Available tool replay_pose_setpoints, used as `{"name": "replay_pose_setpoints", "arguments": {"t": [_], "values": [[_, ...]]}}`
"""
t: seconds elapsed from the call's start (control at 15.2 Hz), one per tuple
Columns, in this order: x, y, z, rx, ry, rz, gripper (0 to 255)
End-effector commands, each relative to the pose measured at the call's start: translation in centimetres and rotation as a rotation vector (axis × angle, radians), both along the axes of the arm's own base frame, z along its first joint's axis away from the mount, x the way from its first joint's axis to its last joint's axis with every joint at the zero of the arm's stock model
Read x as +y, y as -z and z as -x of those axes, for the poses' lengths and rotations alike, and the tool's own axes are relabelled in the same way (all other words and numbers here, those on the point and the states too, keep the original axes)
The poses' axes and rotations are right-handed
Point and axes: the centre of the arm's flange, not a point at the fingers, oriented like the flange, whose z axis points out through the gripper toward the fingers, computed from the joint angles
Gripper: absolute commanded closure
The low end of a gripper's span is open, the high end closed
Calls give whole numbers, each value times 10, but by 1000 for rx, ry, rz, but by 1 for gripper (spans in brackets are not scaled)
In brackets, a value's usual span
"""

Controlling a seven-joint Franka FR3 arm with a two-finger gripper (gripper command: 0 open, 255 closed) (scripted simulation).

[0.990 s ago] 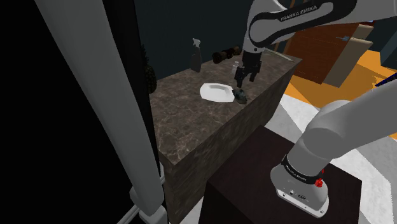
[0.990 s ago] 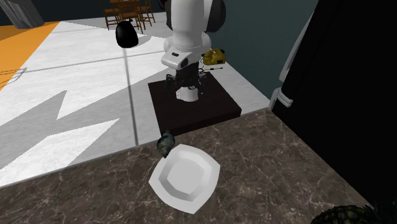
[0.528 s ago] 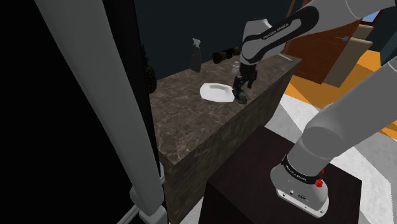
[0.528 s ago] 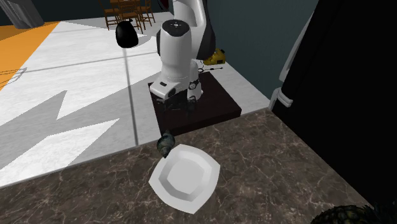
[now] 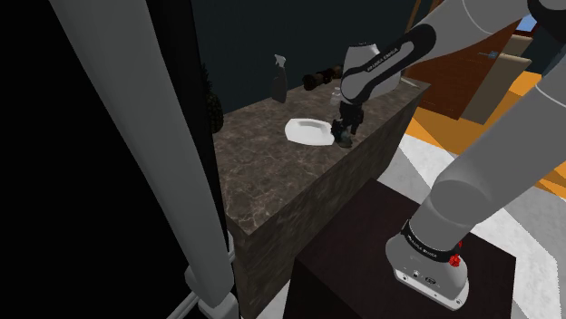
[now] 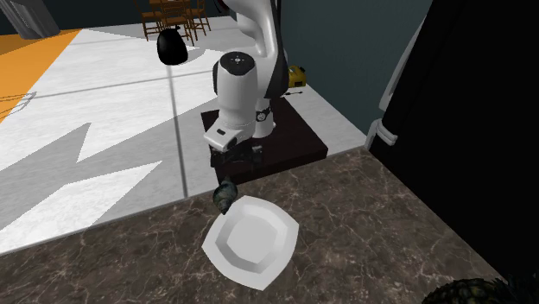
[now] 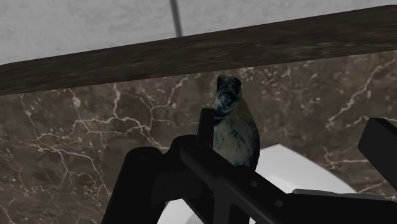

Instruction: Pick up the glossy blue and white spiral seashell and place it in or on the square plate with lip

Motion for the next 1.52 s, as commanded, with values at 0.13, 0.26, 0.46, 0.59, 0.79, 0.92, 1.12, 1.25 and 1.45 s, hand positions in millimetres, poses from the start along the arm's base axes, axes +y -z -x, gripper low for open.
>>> {"name": "replay_pose_setpoints", "arguments": {"t": [0.13,0.26,0.46,0.59,0.79,0.92,1.12,1.25,1.45], "values": [[-2,4,0,-1,0,0,0],[-2,4,0,-1,0,0,0],[-2,4,0,-1,0,0,255],[-2,4,0,-1,0,0,255],[-2,4,0,-1,0,0,255],[-2,4,0,-1,0,0,255],[-2,4,0,-1,0,0,0],[-10,0,-28,31,82,42,0],[-28,-6,-68,79,204,104,0]]}}
